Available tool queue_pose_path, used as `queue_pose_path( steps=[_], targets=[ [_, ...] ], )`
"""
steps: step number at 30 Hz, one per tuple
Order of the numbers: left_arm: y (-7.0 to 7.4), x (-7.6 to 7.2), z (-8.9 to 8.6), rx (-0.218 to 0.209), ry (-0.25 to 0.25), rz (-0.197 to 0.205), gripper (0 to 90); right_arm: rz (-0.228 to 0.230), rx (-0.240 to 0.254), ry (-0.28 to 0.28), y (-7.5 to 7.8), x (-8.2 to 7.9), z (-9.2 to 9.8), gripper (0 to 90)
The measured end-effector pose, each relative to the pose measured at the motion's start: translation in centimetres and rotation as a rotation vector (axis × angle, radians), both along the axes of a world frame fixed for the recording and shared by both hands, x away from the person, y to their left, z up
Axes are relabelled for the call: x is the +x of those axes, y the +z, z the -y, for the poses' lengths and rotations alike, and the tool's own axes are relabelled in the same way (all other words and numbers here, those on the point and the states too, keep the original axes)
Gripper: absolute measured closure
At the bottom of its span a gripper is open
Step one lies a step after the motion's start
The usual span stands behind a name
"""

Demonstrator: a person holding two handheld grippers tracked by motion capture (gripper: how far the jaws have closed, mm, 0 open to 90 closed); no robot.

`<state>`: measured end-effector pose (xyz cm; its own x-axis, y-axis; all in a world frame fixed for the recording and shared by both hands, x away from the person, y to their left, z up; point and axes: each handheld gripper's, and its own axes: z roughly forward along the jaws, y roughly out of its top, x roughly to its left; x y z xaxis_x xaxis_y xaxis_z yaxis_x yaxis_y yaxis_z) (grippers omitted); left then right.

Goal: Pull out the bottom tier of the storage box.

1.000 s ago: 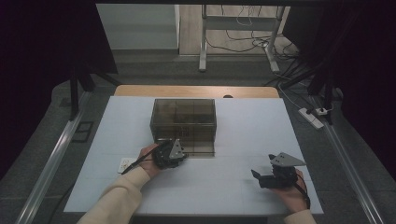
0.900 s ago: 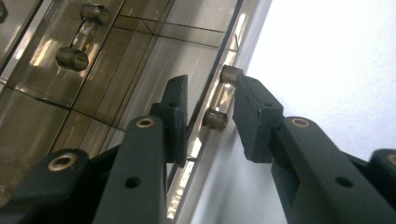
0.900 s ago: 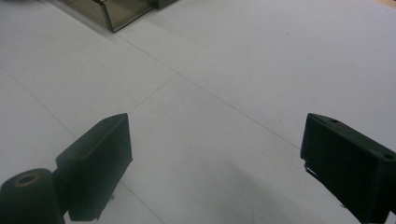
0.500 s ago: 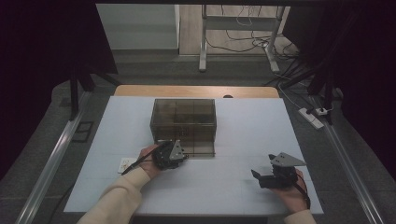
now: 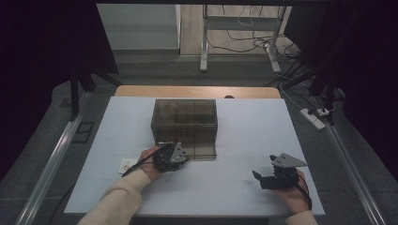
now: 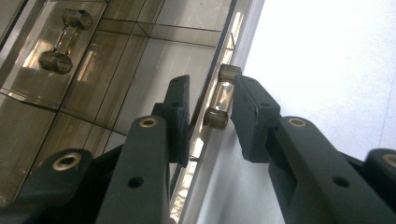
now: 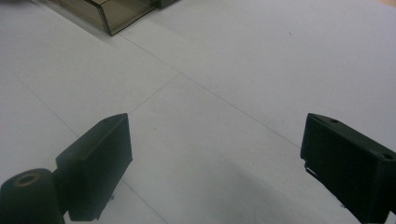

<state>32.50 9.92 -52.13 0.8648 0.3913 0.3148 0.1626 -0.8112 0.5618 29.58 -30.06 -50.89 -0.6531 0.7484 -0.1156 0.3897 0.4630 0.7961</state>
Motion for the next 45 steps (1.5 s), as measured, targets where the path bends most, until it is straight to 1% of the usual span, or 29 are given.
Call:
queue_pose_path(
  steps=[7,18,36,37,39,42,44,45],
  targets=[
    [-0.02,-0.24,-0.07,-0.006,-0.007,-0.004,67.2,-0.001,-0.003,-0.001,0.03,-0.03,0.06,8.7],
    [0.02,-0.63,-0.23,-0.004,-0.017,-0.008,67.3,-0.004,-0.002,0.000,0.00,-0.02,0.07,8.7],
    [-0.02,-0.57,-0.25,-0.005,-0.018,-0.012,66.7,-0.005,-0.001,-0.002,-0.03,0.00,0.08,8.7],
    [-0.05,-0.57,-0.22,-0.005,-0.018,-0.013,66.1,-0.005,-0.001,-0.002,-0.02,0.00,0.08,8.7],
    [-0.11,-0.55,-0.15,-0.003,-0.013,-0.011,62.0,-0.005,-0.001,-0.001,-0.01,0.00,0.08,8.7],
    [0.01,-0.48,-0.18,-0.024,0.010,-0.013,53.4,-0.005,-0.002,-0.001,-0.04,0.02,0.10,8.7],
    [0.16,-0.41,-0.32,-0.048,0.023,-0.021,49.5,-0.005,-0.002,0.000,-0.04,0.03,0.10,8.7],
    [0.24,-0.39,-0.41,-0.053,0.029,-0.025,47.5,-0.005,-0.002,0.000,-0.04,0.02,0.10,8.7]
  ],
)
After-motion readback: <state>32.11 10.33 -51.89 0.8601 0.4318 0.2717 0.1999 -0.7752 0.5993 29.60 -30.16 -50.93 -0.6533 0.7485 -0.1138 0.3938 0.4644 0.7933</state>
